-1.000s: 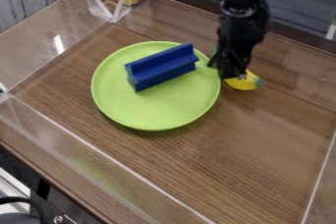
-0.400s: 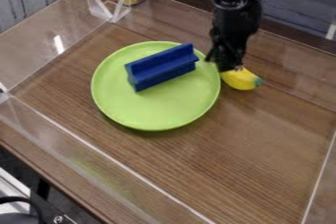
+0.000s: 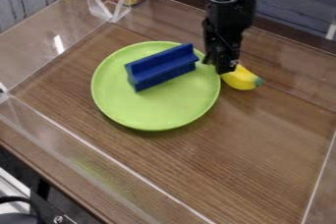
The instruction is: Put the banana in the green plate
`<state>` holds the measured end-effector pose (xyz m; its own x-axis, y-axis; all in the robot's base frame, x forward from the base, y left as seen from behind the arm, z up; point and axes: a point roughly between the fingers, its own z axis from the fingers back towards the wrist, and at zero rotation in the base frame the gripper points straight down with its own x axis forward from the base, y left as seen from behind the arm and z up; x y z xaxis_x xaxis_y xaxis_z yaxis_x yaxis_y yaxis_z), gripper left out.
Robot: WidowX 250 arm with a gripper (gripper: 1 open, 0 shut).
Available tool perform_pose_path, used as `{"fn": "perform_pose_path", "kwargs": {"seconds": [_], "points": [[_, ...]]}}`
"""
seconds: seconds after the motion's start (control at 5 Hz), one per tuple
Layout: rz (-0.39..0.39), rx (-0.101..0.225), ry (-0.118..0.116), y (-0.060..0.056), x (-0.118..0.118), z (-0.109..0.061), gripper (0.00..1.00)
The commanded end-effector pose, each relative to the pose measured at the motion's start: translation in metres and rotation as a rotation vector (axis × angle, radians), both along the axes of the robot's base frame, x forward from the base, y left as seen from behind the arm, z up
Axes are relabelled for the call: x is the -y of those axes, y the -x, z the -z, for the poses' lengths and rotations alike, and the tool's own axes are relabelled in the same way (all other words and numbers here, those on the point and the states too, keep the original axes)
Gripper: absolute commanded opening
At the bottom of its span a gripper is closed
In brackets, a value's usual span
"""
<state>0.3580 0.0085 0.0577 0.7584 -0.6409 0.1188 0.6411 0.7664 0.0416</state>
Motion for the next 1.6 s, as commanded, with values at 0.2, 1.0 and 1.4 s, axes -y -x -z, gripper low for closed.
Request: {"fn": "perform_pose_path", "kwargs": {"seconds": [0.2,1.0,1.4], "points": [[-0.004,0.11,0.004,-0.018,0.009,-0.024,1.0],[0.131,0.126,0.028,-0.014,0.055,-0.008,1.0],[0.173,0.124,0.035,-0.012,0.062,0.005,1.0]]}}
